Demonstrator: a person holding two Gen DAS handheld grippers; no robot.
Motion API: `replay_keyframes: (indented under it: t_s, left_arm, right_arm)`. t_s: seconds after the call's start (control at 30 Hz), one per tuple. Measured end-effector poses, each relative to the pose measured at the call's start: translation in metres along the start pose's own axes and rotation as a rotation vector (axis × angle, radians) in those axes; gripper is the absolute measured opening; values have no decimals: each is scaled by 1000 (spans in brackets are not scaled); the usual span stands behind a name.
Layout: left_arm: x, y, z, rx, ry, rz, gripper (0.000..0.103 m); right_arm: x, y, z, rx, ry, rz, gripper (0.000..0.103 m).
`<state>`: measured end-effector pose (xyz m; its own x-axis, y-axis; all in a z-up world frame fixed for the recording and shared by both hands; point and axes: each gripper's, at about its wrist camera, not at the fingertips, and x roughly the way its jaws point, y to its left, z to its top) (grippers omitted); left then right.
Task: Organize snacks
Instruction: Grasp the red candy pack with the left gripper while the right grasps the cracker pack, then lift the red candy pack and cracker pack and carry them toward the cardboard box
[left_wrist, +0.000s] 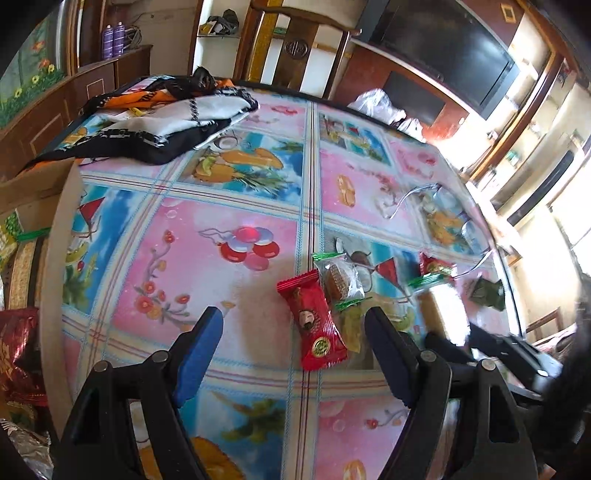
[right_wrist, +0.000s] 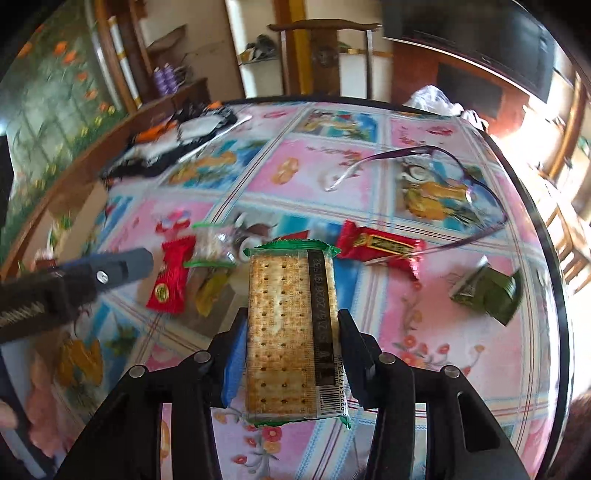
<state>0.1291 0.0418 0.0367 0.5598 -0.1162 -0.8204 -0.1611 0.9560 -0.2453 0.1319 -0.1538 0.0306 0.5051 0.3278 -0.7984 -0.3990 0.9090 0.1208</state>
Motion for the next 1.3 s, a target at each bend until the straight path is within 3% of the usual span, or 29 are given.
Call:
replay_keyframes:
  t_s: [0.1, 0.23, 0.4, 0.73, 0.97, 1.13, 1.23, 1.3]
  left_arm:
    - [14, -8, 3, 7, 26, 22, 65]
    - [29, -18, 4, 55, 46, 78, 39]
    - [29, -23, -4, 111, 20, 94, 20]
    - [8, -15, -34, 188, -17, 45, 20]
    - [8, -23, -40, 246, -39, 20, 38]
    - [10, -30, -43, 299, -48, 65, 39]
    - [10, -32, -45, 323, -59, 111, 18]
    - [9, -28, -43, 307, -52, 92, 18]
  right_arm:
    - [-8, -6, 2, 53, -22, 18, 49]
    - [-17, -7, 4, 83, -43, 44, 49]
    - [-18, -6, 3, 93, -46, 50, 49]
    - [-11, 8, -2, 70, -25, 84, 49]
    - [1, 16, -7, 54, 0, 50, 49]
    - [7, 13, -9, 56, 16, 18, 49]
    - [10, 13, -10, 52, 22, 10, 49]
    - [11, 14, -11, 47, 26, 6, 49]
